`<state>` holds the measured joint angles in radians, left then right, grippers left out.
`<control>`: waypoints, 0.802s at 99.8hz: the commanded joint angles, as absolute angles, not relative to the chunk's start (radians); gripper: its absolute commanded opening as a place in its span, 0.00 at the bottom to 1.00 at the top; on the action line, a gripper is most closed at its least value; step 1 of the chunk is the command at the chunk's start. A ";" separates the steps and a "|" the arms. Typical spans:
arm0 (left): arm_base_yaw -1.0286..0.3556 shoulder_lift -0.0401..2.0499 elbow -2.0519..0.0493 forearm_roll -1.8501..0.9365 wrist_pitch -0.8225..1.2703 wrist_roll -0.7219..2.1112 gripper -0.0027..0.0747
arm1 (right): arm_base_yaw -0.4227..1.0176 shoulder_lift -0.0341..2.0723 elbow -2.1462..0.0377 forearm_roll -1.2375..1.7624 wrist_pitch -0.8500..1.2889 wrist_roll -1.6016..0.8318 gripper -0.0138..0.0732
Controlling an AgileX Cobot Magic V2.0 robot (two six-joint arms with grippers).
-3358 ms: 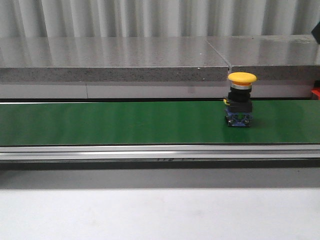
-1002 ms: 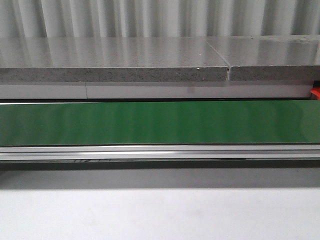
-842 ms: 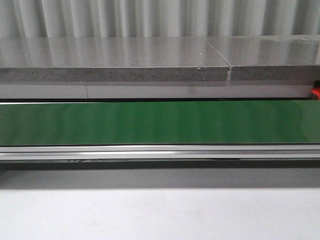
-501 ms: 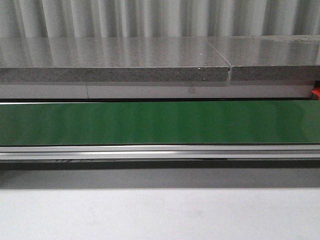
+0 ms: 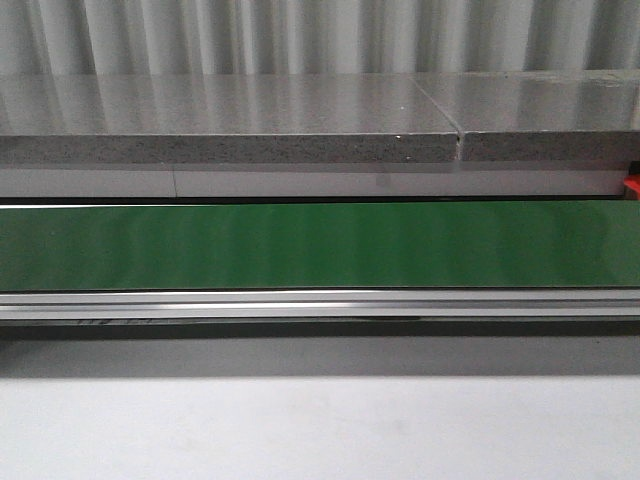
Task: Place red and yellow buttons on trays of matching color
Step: 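Lower the yellow button into the yellow tray and open the right gripper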
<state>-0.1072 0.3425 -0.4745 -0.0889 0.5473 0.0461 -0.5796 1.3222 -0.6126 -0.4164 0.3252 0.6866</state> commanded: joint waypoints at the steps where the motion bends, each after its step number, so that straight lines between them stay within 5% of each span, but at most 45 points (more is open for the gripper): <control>1: -0.113 0.347 -0.501 -0.098 0.478 0.044 0.01 | -0.587 1.344 -0.636 -0.441 0.260 0.692 0.39; 32: -0.113 0.347 -0.501 -0.098 0.478 0.044 0.01 | -0.587 1.421 -0.636 -0.445 0.252 0.692 0.41; 57: -0.113 0.347 -0.501 -0.098 0.478 0.044 0.01 | -0.587 1.415 -0.640 -0.465 0.274 0.692 0.76; 80: -0.113 0.347 -0.501 -0.098 0.478 0.044 0.01 | -0.587 1.323 -0.658 -0.468 0.339 0.692 0.80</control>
<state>-0.1072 0.3425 -0.4745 -0.0889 0.5473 0.0461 -0.5796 1.3946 -0.6234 -0.4421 0.3425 0.6906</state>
